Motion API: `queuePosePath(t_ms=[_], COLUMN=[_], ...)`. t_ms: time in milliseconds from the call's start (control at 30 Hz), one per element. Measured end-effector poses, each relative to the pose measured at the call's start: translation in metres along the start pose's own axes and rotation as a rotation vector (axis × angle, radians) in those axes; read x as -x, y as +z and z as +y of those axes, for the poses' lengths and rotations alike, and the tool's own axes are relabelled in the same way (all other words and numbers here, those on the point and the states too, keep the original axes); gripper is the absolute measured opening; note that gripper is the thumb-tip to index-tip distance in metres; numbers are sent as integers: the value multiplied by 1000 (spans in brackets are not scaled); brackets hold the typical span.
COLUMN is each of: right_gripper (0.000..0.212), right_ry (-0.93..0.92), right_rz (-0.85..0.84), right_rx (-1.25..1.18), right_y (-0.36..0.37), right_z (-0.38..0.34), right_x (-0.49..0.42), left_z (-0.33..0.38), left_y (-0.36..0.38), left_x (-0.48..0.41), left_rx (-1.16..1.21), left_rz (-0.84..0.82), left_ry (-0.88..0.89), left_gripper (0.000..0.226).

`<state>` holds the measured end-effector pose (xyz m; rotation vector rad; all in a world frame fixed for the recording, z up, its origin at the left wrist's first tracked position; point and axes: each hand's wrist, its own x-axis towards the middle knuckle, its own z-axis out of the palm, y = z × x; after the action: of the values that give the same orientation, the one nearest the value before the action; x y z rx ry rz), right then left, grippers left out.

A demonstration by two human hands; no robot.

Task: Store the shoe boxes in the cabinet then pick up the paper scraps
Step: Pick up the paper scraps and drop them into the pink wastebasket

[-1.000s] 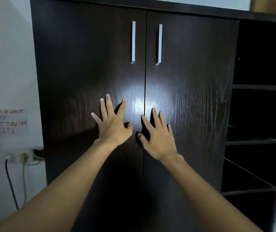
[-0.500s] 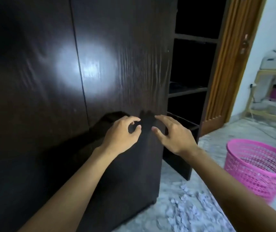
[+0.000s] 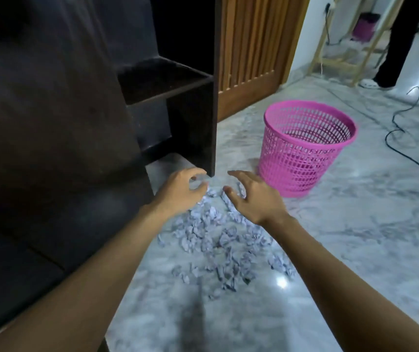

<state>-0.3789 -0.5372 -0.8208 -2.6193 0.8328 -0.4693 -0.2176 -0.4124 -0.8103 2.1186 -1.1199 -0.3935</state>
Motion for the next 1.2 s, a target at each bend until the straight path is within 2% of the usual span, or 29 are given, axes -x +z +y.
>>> queuePosePath(t_ms=[200,400,467,567,667,733,900,1033,1200], right_gripper=[50,55,64,83,99,104,103,101,90], right_ry=[93,189,190,197,182,174,125,-95,-331], right_rz=[-135,-297,-342,-295,-282,-271,-215,-157,-250], right_rx=[-67,-24,31,45,38,31,55,136,167], right_y=[66,169,202,238,262,273,288,286,286], right_z=[81,121,130,142,147,149,151,164,169], right_x=[21,71,94,118,129,135,148,132,102], left_z=[-35,-128,-156,-189,-208,-213,-208,-222,-233], left_y=[100,179,195,214,230,239,248,249,253], left_x=[-7,36,55,87,108,111,108,103,101], left_rx=[28,-22,-107,-240,-218,-217,-227,-241,-282], left_rz=[-22,-139,-139,-155,-164,-213,-316,-340,-345], left_ry=[-191,-353,-397,-472,-501,-445,-163,17,89], left_gripper=[31,62,70,80,87,90,94,108,126])
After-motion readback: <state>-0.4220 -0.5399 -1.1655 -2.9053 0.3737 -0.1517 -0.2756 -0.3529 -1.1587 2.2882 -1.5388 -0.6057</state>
